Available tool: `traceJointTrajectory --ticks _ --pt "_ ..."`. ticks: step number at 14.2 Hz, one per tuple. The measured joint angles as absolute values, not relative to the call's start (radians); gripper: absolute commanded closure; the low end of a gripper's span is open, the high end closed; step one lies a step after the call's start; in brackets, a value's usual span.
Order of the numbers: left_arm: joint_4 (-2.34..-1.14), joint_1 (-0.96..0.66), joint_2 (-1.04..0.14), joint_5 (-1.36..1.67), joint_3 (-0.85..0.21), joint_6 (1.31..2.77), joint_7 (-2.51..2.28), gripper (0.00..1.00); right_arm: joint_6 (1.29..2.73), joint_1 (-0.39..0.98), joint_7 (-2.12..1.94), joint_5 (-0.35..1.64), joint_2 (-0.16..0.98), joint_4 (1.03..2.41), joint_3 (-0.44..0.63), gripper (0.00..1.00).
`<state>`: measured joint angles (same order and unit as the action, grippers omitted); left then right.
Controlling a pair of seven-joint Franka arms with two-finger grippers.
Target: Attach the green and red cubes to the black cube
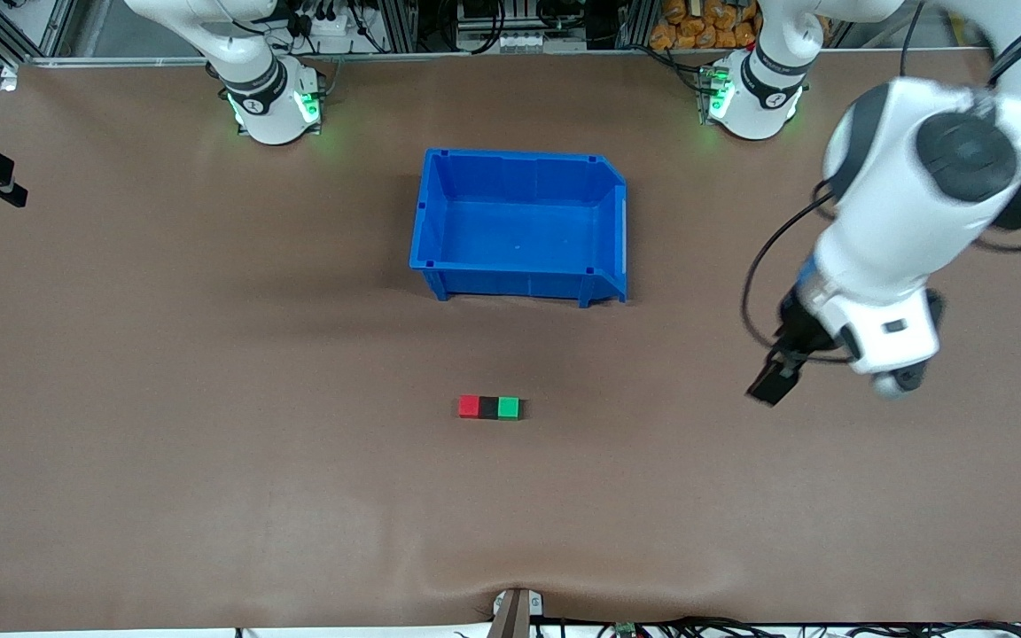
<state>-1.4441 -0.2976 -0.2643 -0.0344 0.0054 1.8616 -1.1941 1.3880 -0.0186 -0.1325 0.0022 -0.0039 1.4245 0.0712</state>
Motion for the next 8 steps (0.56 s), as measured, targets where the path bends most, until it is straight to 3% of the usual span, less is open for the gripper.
traceJointTrajectory --ticks 4,8 --pt "-1.645 -0.182 -0.085 -0.006 0.005 1.861 -0.842 0.00 1.388 -0.019 -0.132 0.002 -0.003 1.424 0.072 0.00" --pt "-1.716 -0.090 0.000 0.002 0.007 1.738 -0.442 0.00 1.388 -0.019 -0.132 0.001 -0.003 1.424 0.072 0.00"
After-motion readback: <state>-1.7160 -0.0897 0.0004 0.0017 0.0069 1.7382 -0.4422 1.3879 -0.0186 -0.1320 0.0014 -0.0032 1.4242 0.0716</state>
